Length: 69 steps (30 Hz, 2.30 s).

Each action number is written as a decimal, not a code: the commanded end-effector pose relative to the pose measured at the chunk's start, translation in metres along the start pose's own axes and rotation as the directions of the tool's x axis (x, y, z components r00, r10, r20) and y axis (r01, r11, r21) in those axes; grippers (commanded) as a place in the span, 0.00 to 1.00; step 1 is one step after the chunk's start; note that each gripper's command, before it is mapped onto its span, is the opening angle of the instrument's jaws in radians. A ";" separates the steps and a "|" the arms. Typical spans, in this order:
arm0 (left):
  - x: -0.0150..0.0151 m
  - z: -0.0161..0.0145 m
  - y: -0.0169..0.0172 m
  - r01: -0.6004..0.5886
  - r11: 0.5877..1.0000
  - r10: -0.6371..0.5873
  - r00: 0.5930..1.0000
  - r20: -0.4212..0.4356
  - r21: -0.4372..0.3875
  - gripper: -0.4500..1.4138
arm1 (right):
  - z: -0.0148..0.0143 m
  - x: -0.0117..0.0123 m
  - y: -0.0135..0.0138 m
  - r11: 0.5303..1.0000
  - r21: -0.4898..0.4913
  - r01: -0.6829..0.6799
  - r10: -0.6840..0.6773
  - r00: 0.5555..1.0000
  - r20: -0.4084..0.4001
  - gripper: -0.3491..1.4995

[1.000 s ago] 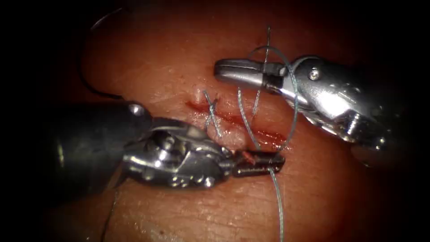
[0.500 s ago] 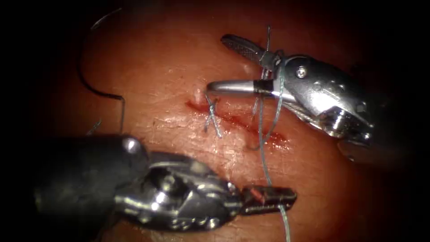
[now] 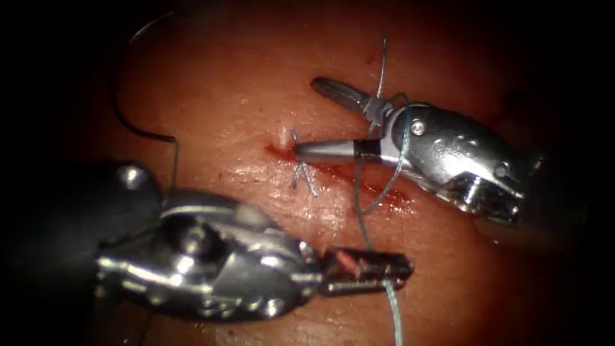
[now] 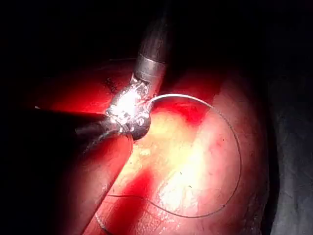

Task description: Wound Closure

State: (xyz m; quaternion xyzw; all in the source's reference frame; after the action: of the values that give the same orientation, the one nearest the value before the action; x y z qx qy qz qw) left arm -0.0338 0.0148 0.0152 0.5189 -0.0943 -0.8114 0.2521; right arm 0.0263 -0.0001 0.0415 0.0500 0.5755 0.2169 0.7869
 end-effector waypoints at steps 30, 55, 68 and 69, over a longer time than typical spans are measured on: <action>-0.0099 -0.0014 -0.0079 0.199 0.967 -0.156 0.955 -0.252 0.158 0.00 | 0.0010 0.0000 -0.0032 0.987 0.157 0.026 -0.025 1.000 -0.009 0.37; -0.0158 0.0023 -0.0044 0.373 0.918 -0.272 0.839 -0.472 0.133 0.00 | 0.0007 0.0003 -0.0045 0.958 0.280 0.064 -0.040 0.995 -0.089 0.31; -0.0188 0.0031 -0.0038 0.407 0.905 -0.289 0.801 -0.524 0.122 0.00 | 0.0006 0.0008 -0.0048 0.960 0.277 0.035 0.002 0.991 -0.131 0.30; -0.0189 0.0031 -0.0037 0.410 0.904 -0.294 0.799 -0.524 0.119 0.00 | 0.0006 0.0009 -0.0048 0.960 0.277 0.029 0.009 0.991 -0.135 0.30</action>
State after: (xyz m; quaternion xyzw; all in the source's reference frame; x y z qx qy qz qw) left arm -0.0307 0.0268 0.0297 0.7424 -0.0188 -0.6678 0.0502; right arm 0.0278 -0.0040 0.0388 0.1425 0.6535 0.1336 0.7313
